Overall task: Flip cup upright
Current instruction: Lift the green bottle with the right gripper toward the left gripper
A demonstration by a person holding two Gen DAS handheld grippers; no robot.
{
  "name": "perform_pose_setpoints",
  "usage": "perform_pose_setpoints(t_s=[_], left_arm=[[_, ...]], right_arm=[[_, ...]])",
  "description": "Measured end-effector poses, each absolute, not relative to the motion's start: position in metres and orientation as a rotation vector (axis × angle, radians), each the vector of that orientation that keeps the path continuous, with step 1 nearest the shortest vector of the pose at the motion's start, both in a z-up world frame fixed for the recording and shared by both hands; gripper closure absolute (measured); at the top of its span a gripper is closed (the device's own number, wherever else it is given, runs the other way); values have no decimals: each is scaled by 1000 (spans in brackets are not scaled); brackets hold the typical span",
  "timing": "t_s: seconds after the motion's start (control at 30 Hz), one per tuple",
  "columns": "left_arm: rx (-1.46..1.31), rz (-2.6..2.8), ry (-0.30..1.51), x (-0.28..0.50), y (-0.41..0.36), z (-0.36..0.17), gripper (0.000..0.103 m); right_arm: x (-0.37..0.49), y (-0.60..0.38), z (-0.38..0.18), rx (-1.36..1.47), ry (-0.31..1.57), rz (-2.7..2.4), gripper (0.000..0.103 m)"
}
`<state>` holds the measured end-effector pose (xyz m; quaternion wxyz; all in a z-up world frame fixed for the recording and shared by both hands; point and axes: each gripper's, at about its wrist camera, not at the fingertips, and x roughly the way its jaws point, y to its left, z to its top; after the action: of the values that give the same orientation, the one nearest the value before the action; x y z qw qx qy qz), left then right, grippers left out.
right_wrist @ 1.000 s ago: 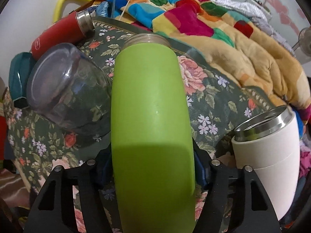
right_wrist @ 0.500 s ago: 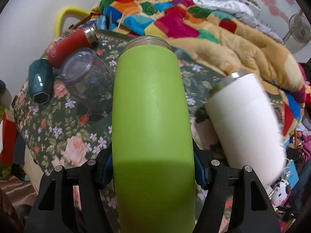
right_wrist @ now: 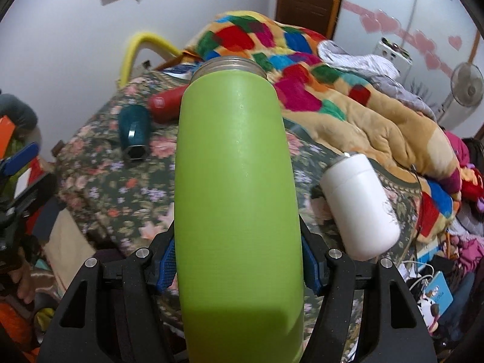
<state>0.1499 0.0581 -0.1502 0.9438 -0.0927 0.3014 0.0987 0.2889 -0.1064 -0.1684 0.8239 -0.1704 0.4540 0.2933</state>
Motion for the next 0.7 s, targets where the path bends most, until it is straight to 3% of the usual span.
perform_pose_setpoints(t_s=[0.7], left_arm=[[-271, 242, 734, 161, 93, -191, 0]], right_arm=[[293, -47, -287, -488, 1181, 696, 41]])
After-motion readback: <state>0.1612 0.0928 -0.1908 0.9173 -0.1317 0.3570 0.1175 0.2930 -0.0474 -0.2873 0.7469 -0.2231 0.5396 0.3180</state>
